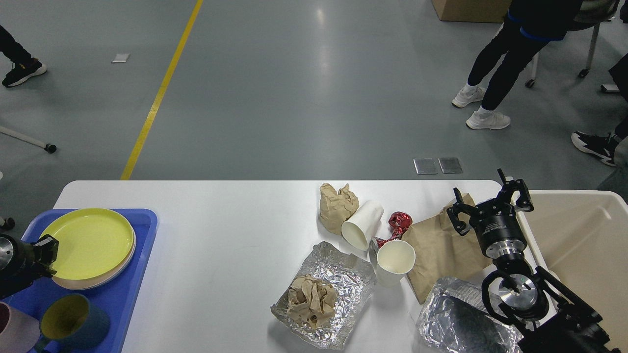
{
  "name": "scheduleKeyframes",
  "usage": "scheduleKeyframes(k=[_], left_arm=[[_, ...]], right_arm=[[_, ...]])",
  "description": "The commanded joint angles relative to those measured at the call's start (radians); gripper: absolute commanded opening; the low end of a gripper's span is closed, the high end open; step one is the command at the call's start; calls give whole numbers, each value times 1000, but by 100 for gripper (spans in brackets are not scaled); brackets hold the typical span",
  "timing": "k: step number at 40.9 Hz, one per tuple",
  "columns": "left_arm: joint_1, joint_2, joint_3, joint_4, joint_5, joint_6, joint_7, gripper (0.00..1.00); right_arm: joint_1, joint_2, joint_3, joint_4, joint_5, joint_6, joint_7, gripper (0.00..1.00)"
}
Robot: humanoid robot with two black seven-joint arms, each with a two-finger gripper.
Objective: Tidy desktop
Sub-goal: 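Release the yellow plate and hold the left gripper beside the tray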
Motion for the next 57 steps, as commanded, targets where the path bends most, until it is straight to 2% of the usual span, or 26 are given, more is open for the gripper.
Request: scheduleKeyframes(k=[1, 17, 22, 24, 25, 27, 28, 30, 32, 33, 35, 36, 37, 41, 57], left_arm=[[-2, -1, 0, 0, 1, 28, 2, 87], [-11, 1, -2, -30, -1, 11, 2, 92], [-13, 6, -22, -57, -1, 13, -8, 90], [-13, 9, -23, -59, -1, 11, 2, 76], [-14, 18, -22, -68, -1, 2, 6, 51], [-16, 30, -19, -80, -1, -27, 5, 30], [-16, 39, -19, -83, -1, -43, 3, 22], [-17, 55, -20, -86, -2, -55, 3, 18], [-19, 61, -22, -86, -2, -50, 0, 26], [-20, 64, -22, -85, -2, -47, -3, 35], [-20, 67, -22, -83, -4, -38, -11, 70], [-22, 67, -22, -80, -5, -29, -11, 83], [-23, 67, -22, -82, -4, -21, -11, 91], [-30, 67, -22, -85, -2, -18, -6, 94], [-31, 72, -23, -100, -2, -18, -1, 95]], right_arm=[[0, 0, 0, 0, 0, 0, 0, 100], [0, 0, 0, 0, 0, 0, 0, 100], [0, 0, 0, 0, 0, 0, 0, 100], [0, 0, 0, 0, 0, 0, 0, 100], [0, 0, 0, 0, 0, 0, 0, 100], [0, 0, 0, 0, 0, 0, 0, 100], [0, 0, 0, 0, 0, 0, 0, 100], [0, 0, 0, 0, 0, 0, 0, 100], [0, 0, 0, 0, 0, 0, 0, 100], [0, 0, 0, 0, 0, 0, 0, 100], [0, 0, 0, 0, 0, 0, 0, 100], [0, 0, 0, 0, 0, 0, 0, 100], [0, 0, 0, 0, 0, 0, 0, 100], [0, 0, 0, 0, 0, 0, 0, 100], [0, 0, 0, 0, 0, 0, 0, 100]])
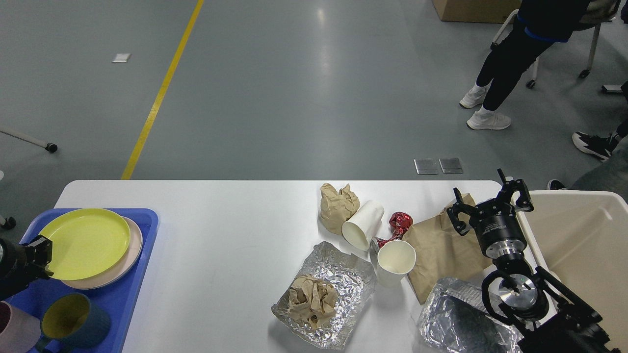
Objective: Tidy desktop
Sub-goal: 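Release the yellow plate and hold the left gripper beside the tray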
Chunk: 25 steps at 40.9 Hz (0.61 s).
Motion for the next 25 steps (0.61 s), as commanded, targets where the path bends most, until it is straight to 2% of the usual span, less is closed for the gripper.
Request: scheduleKeyframes(k=[1, 25], left_arm=[[0, 7, 0, -16, 0, -1, 1, 95], [-9, 17, 0, -39, 2, -2, 5, 95]], right_arm=[[0, 0, 0, 0, 0, 0, 0, 100], [0, 0, 0, 0, 0, 0, 0, 100]])
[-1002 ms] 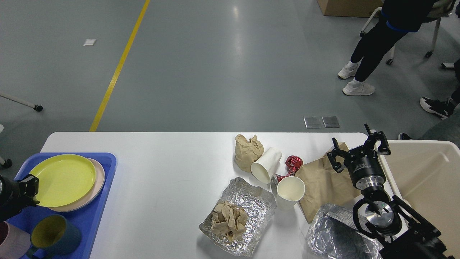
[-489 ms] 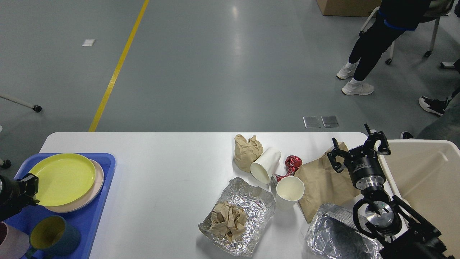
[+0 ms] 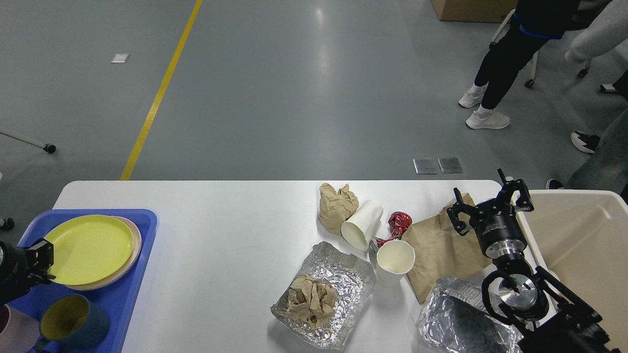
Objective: Tidy desktop
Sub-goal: 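Release the yellow plate and hold the left gripper beside the tray, then raise the left gripper up and away from the tray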
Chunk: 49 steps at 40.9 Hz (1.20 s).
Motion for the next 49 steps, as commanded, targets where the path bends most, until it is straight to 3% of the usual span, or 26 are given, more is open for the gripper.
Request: scheduleKeyframes(k=[1, 20, 33, 40, 45, 49], left_arm=[[0, 1, 1, 0, 1, 0, 2, 95], [-34, 11, 12, -21, 1, -29, 5, 95], [-272, 96, -40, -40, 1, -166, 5, 95], [-286, 151, -210, -37, 1, -200, -12, 96], [-247, 182, -500, -28, 0, -203, -12, 96], [-131, 174, -716, -28, 0, -204, -13, 96]], right_arm=[[0, 0, 0, 0, 0, 0, 0, 100], [0, 0, 0, 0, 0, 0, 0, 100], [0, 0, 0, 0, 0, 0, 0, 100], [0, 0, 0, 0, 0, 0, 0, 100], [0, 0, 0, 0, 0, 0, 0, 100], [0, 0, 0, 0, 0, 0, 0, 100]])
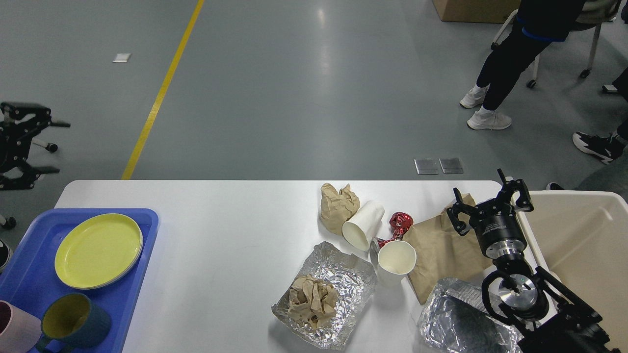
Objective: Tidy desktop
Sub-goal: 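Raise the left gripper up and away from the tray, then lower the left gripper to hover above the stacked plates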
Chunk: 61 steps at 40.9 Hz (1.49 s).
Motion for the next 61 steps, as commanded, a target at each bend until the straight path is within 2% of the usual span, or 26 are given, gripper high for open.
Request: scheduleKeyframes(k=[1, 3, 4, 10, 14, 15, 18, 19, 24, 27, 36, 41, 46, 50, 61], left_arm=[[153, -5, -326, 0, -1, -4, -3, 96], [212, -12, -452, -2, -1, -7, -3, 96], [270, -32, -574, -2, -1, -18, -1, 96], [428, -109, -880, 0, -2, -17, -3, 96], [503, -207, -1068, 9, -16, 6, -12, 96], [572, -250, -1177, 11, -15, 17, -30, 96], [658, -316, -1351, 11, -2, 42, -44, 96], [693, -374, -1432, 9, 5, 69, -46, 96], [764, -496, -1586, 9, 77, 129, -58, 96], [837, -561, -1709, -6, 172, 134, -96, 96], [953, -752, -2080, -64, 514, 134, -103, 96], [965, -795, -2169, -77, 640, 132, -103, 96], [999, -803, -2179, -120, 680, 134, -106, 96], [999, -853, -2180, -126, 682, 134, -129, 96], [1098, -908, -2177, -238, 703, 132, -126, 96]], right_arm=[[0, 0, 0, 0, 0, 0, 0, 100], [0, 0, 0, 0, 0, 0, 0, 100], [0, 0, 0, 0, 0, 0, 0, 100], [0, 0, 0, 0, 0, 0, 0, 100], [0, 0, 0, 0, 0, 0, 0, 100], [0, 0, 0, 0, 0, 0, 0, 100], [0, 0, 0, 0, 0, 0, 0, 100], [0, 0, 0, 0, 0, 0, 0, 100], [0, 0, 0, 0, 0, 0, 0, 100], [0, 0, 0, 0, 0, 0, 0, 100], [0, 0, 0, 0, 0, 0, 0, 100], [0, 0, 0, 2, 0, 0, 0, 100], [0, 0, 0, 0, 0, 0, 0, 100], [0, 0, 0, 0, 0, 0, 0, 100], [0, 0, 0, 0, 0, 0, 0, 100]])
